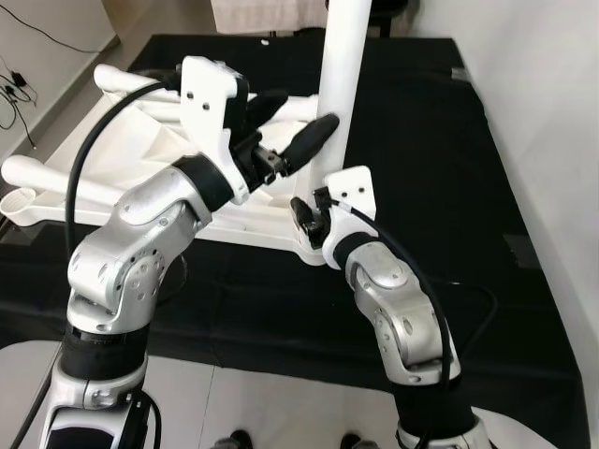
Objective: Building children table
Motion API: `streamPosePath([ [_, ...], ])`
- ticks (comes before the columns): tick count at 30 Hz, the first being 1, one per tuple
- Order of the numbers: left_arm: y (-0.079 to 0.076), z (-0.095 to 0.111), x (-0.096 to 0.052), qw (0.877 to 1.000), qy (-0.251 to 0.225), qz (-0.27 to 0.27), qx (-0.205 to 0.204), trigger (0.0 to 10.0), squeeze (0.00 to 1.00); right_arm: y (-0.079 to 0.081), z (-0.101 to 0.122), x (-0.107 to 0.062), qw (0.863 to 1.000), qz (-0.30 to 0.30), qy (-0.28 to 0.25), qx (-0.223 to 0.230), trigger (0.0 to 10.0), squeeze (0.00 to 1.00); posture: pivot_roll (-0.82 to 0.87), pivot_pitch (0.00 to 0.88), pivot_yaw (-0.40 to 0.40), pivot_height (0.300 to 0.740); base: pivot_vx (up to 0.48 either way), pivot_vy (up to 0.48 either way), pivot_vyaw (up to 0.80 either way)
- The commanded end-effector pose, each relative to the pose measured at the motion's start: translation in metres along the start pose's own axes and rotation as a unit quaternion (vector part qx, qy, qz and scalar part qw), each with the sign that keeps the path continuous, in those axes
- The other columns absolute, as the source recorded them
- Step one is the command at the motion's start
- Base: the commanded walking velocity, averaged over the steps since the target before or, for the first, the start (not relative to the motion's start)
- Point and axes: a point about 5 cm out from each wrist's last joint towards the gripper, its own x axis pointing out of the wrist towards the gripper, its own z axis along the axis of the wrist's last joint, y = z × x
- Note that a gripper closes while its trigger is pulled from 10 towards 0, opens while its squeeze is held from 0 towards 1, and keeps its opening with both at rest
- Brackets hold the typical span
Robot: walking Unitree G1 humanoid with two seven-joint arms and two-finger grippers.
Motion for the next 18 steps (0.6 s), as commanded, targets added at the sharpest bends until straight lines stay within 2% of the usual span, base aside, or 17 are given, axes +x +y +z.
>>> streamPosePath([
  [1, 0.005, -0.005, 0.006, 1.000, 0.015, -0.005, -0.007, 10.0, 0.00, 0.015, -0.010, 0.001, 0.999, 0.033, 0.025, 0.013, 10.0, 0.00, -0.02, 0.210, 0.035, 0.740, 0.000, 0.000, 0.00],
  [3, 0.005, -0.005, 0.006, 1.000, 0.015, -0.005, -0.007, 10.0, 0.00, 0.015, -0.010, 0.001, 0.999, 0.033, 0.025, 0.013, 10.0, 0.00, -0.02, 0.210, 0.035, 0.740, 0.000, 0.000, 0.00],
  [4, 0.005, -0.007, 0.010, 0.999, 0.023, -0.027, -0.013, 10.0, 0.00, 0.015, -0.009, 0.001, 0.999, 0.033, 0.023, 0.013, 10.0, 0.00, -0.02, 0.212, 0.036, 0.740, 0.000, 0.000, 0.00],
  [5, 0.005, -0.007, 0.010, 0.999, 0.023, -0.027, -0.013, 10.0, 0.00, 0.015, -0.009, 0.001, 0.999, 0.033, 0.023, 0.013, 10.0, 0.00, -0.02, 0.212, 0.036, 0.740, 0.000, 0.000, 0.00],
  [9, -0.005, -0.010, 0.026, 0.994, 0.043, -0.097, -0.023, 10.0, 0.00, 0.018, -0.007, 0.002, 0.999, 0.037, 0.019, 0.014, 10.0, 0.00, -0.02, 0.213, 0.039, 0.740, 0.000, 0.000, 0.00],
  [18, -0.007, -0.015, 0.035, 0.992, 0.063, -0.110, -0.017, 10.0, 0.00, 0.021, -0.005, 0.002, 0.999, 0.043, 0.016, 0.015, 10.0, 0.00, -0.02, 0.215, 0.044, 0.740, 0.000, 0.000, 0.00],
])
